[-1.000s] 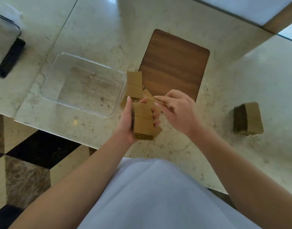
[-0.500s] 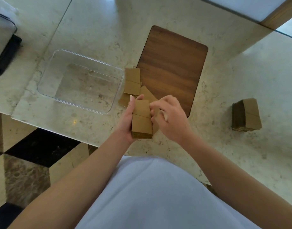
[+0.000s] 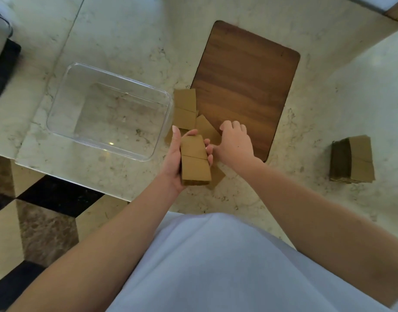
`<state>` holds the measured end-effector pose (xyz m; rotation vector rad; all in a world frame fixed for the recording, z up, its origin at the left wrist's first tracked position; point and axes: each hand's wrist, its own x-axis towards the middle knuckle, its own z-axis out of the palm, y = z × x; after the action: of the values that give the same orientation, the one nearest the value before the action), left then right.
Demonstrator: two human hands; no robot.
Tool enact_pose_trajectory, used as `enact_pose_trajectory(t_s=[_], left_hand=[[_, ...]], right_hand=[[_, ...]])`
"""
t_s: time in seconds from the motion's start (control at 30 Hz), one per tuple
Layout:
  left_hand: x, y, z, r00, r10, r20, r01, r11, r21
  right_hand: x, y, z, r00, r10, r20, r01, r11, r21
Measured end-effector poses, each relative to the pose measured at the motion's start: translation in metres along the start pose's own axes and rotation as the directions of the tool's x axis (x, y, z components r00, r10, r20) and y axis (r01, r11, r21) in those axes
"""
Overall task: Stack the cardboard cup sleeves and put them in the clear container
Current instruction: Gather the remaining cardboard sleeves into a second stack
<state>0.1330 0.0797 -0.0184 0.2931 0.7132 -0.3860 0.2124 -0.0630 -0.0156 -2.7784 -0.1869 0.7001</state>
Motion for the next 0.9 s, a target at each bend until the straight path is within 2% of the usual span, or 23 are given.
enact_pose_trajectory(t_s=[0.13, 0.27, 0.33, 0.43, 0.53, 0.7, 0.9], left_hand=[[0.006, 0.009, -0.002, 1.0, -0.006, -0.029, 0.007, 1.0, 0.025], [0.007, 0.016, -0.001, 1.0, 0.008, -0.027, -0.007, 1.0, 0.031], [0.005, 0.017, 0.0, 1.0, 0.016, -0.023, -0.015, 0.999, 0.047], [0.0, 0.015, 0.002, 1.0, 0.019, -0.02, -0.018, 0.998, 0.052], [-0.007, 0.009, 0.004, 1.0, 0.013, -0.018, -0.013, 0.999, 0.041], [-0.018, -0.002, 0.008, 1.0, 0.008, -0.014, -0.007, 0.999, 0.046], [-0.028, -0.013, 0.003, 1.0, -0.003, 0.011, 0.002, 0.998, 0.059]], right_hand=[[0.003, -0.002, 0.004, 1.0, 0.005, -0.017, -0.004, 0.999, 0.035], [0.001, 0.0, 0.004, 0.997, 0.078, 0.017, -0.079, 0.991, 0.106], [-0.001, 0.005, 0.004, 0.988, 0.135, 0.074, -0.149, 0.957, 0.247], [-0.006, 0.012, 0.0, 0.968, 0.198, 0.151, -0.247, 0.849, 0.467], [-0.016, 0.02, -0.006, 0.974, 0.166, 0.155, -0.225, 0.804, 0.55], [-0.044, 0.032, -0.023, 0.97, 0.127, 0.209, -0.241, 0.635, 0.734], [-0.082, 0.044, -0.03, 0.997, 0.06, 0.046, -0.072, 0.573, 0.817]])
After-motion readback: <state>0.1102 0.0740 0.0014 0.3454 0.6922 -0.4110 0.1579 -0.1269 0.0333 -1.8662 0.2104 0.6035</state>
